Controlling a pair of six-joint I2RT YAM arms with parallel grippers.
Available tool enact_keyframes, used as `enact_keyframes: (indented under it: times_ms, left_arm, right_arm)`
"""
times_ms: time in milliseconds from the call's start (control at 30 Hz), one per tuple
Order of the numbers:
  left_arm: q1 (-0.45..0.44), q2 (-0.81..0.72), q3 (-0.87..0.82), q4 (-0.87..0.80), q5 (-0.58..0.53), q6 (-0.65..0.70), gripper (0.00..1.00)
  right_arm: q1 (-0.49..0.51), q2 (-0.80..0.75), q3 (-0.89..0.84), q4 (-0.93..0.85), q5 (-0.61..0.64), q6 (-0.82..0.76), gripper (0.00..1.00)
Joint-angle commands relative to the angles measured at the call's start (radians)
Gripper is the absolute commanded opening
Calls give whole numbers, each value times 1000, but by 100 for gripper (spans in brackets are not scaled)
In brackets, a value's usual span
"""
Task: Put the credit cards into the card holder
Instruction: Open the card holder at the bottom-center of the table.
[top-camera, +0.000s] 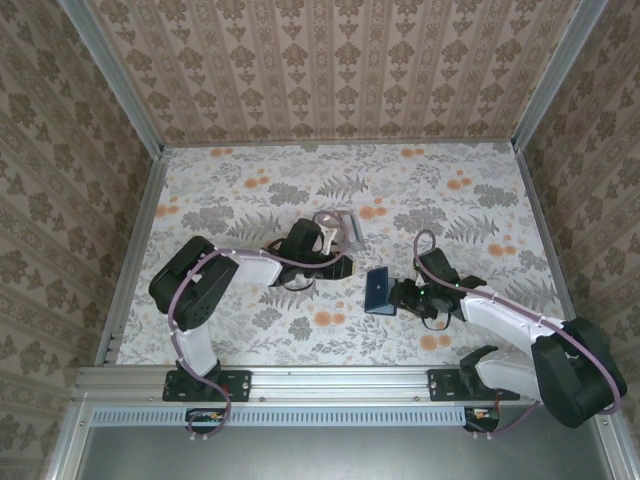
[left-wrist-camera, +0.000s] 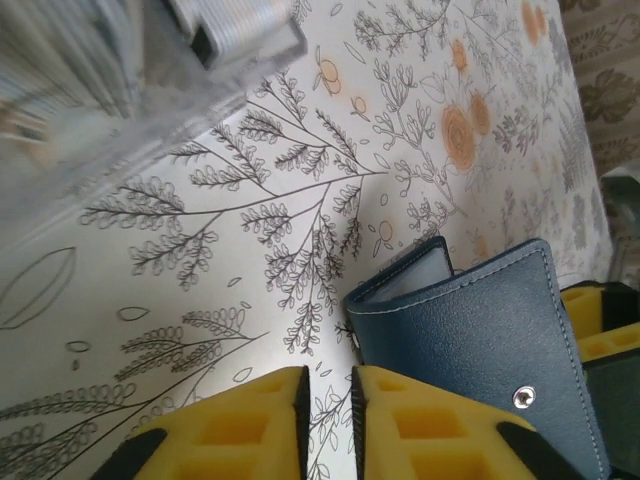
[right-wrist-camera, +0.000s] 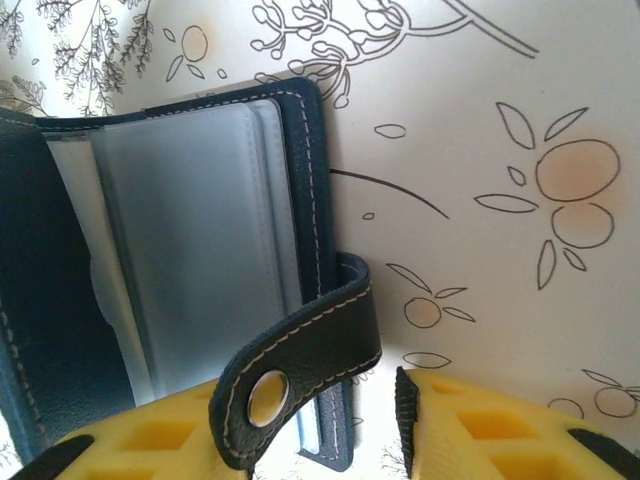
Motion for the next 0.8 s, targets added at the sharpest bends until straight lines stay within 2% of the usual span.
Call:
enact_keyframes:
  times_ms: [0, 167, 267, 400, 600, 767]
  left_arm:
    - [-10, -78, 8, 27, 98, -41, 33]
    - [-86, -178, -9, -40, 40, -9, 54]
    - [-120, -217, -32, -77, -1, 4, 63]
    - [-132, -222, -66, -82, -63, -26, 65]
    - [-124, -193, -80, -165, -193, -42, 65]
    - [-114, -131, -46, -187, -194, -33, 65]
  right_arm:
    - [5, 10, 39, 30, -37, -23, 48]
    - [41, 63, 147, -47, -34, -49, 60]
    - [95, 107, 187, -48, -13, -38, 65]
    - [140, 193, 244, -75, 23, -37, 68]
    - [155, 255, 254, -35, 0, -29, 69]
    - [159, 236, 218, 9, -3, -37, 69]
